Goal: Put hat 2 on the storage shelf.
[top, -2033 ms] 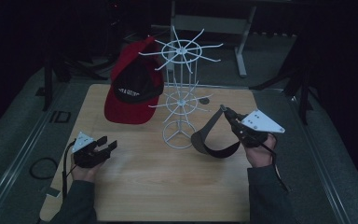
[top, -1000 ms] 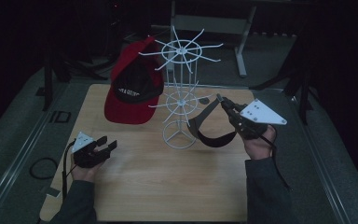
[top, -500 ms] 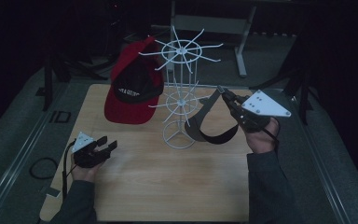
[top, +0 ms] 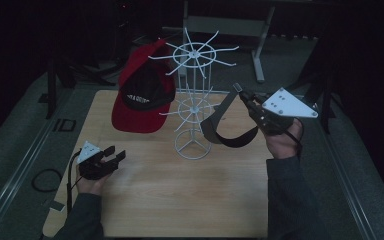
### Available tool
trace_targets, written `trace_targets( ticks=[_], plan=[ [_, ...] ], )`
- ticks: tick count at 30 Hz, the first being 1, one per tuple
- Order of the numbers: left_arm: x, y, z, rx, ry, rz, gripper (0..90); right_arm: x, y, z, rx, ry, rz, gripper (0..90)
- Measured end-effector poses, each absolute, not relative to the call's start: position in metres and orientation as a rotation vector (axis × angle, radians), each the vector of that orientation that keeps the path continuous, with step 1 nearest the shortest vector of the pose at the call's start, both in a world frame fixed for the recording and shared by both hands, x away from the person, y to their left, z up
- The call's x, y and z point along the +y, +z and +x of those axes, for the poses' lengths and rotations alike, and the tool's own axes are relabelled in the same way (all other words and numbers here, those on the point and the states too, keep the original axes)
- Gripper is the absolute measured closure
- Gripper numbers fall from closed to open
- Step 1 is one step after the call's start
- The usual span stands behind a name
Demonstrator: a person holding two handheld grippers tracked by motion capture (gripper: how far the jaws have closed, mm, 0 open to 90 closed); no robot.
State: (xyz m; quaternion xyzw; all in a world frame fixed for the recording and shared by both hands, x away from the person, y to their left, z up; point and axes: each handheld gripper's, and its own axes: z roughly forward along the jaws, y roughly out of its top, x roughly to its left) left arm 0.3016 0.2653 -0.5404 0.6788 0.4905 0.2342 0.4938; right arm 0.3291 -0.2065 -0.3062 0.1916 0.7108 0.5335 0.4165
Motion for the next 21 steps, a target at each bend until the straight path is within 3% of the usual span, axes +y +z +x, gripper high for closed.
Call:
trace_targets(
  ticks=[21],
  plan=[
    [0.265, -0.54, 0.302, 1.19, 0.571, 1.648, 48.5, -0.205, -0.284, 0.327, 1.744, 1.352, 0.45, 87.6]
  ],
)
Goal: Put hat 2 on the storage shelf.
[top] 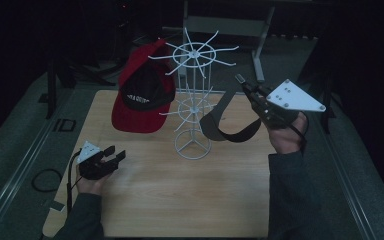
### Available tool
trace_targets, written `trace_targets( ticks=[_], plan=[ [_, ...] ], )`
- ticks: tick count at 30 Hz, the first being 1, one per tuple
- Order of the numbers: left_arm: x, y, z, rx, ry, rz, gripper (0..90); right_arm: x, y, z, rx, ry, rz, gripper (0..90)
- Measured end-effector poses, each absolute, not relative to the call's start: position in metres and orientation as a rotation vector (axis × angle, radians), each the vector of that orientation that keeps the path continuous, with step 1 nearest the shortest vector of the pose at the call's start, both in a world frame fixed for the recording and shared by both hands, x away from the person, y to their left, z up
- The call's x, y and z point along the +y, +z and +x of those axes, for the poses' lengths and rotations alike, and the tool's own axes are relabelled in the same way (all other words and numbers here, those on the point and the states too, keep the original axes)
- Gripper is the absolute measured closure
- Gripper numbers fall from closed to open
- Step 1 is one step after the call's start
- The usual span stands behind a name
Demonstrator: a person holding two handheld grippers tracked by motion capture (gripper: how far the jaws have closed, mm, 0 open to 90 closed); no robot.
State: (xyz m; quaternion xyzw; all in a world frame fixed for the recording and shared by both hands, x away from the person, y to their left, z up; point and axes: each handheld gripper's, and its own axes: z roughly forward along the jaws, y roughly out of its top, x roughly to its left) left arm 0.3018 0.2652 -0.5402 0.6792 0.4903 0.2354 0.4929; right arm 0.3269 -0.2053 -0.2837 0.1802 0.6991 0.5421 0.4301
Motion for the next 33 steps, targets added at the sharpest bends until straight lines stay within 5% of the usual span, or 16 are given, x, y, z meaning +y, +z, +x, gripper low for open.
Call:
trace_targets(
  ticks=[33],
  plan=[
    [0.266, -0.541, 0.301, 1.191, 0.569, 1.646, 48.5, -0.2, -0.259, 0.328, 1.694, 1.375, 0.44, 87.6]
  ],
)
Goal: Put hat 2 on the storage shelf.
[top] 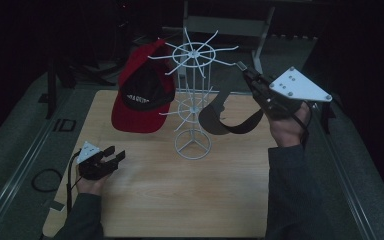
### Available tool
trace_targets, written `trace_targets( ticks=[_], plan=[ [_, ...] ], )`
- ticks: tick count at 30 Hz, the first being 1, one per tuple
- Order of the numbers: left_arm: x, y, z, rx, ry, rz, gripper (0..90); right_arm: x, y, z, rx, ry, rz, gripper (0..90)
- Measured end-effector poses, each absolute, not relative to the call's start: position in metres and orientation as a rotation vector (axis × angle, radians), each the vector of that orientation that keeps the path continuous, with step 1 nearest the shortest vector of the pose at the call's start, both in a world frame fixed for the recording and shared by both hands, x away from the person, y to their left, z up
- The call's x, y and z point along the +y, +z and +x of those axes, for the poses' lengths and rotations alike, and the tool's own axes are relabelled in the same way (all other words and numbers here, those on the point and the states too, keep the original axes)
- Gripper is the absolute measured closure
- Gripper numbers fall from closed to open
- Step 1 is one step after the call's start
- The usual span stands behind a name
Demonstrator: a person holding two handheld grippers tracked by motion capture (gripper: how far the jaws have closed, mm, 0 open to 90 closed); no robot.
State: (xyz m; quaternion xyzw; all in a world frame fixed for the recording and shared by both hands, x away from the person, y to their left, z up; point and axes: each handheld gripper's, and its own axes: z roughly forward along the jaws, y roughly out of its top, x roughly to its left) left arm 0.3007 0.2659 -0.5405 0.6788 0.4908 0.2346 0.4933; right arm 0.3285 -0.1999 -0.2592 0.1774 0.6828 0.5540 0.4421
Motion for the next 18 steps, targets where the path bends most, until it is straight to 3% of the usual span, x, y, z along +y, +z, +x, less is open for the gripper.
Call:
trace_targets(
  ticks=[18],
  plan=[
    [0.267, -0.54, 0.301, 1.188, 0.566, 1.645, 48.5, -0.197, -0.247, 0.333, 1.659, 1.39, 0.435, 87.6]
  ],
)
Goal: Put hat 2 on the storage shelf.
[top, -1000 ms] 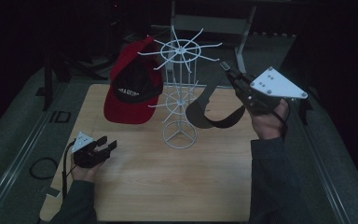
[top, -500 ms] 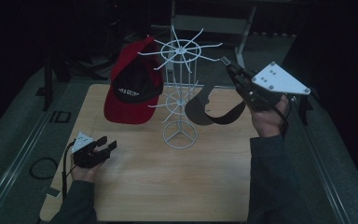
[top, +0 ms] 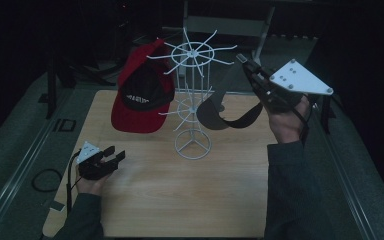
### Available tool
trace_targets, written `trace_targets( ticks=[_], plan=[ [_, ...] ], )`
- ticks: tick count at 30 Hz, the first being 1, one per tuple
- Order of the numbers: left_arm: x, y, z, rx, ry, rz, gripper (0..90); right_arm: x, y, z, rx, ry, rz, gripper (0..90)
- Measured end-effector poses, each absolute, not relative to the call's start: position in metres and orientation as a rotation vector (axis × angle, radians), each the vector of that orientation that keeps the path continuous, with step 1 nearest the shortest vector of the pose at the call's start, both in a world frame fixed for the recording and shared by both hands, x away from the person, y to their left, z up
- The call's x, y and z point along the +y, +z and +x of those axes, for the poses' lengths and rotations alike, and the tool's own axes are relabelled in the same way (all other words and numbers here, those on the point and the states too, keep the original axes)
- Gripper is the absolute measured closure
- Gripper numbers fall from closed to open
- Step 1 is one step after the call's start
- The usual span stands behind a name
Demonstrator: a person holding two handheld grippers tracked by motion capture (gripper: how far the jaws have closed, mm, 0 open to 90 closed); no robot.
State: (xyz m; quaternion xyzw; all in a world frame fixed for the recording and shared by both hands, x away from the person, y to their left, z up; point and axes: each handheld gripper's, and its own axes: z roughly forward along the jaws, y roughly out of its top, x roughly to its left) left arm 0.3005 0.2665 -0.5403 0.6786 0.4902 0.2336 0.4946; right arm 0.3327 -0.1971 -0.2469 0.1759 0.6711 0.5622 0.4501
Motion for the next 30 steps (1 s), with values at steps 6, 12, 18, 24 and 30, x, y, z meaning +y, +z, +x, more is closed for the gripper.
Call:
trace_targets(
  ticks=[6, 12, 18, 24, 30],
  plan=[
    [0.266, -0.54, 0.301, 1.188, 0.569, 1.645, 48.5, -0.197, -0.245, 0.33, 1.656, 1.397, 0.431, 87.6],
    [0.266, -0.54, 0.301, 1.189, 0.568, 1.645, 48.5, -0.194, -0.248, 0.341, 1.681, 1.401, 0.454, 87.6],
    [0.266, -0.54, 0.301, 1.188, 0.567, 1.644, 48.5, -0.189, -0.253, 0.35, 1.721, 1.38, 0.468, 87.6],
    [0.266, -0.54, 0.301, 1.188, 0.567, 1.642, 48.4, -0.184, -0.259, 0.355, 1.754, 1.362, 0.479, 87.4],
    [0.266, -0.54, 0.301, 1.188, 0.567, 1.641, 48.5, -0.18, -0.263, 0.357, 1.781, 1.34, 0.476, 87.4]
  ],
)
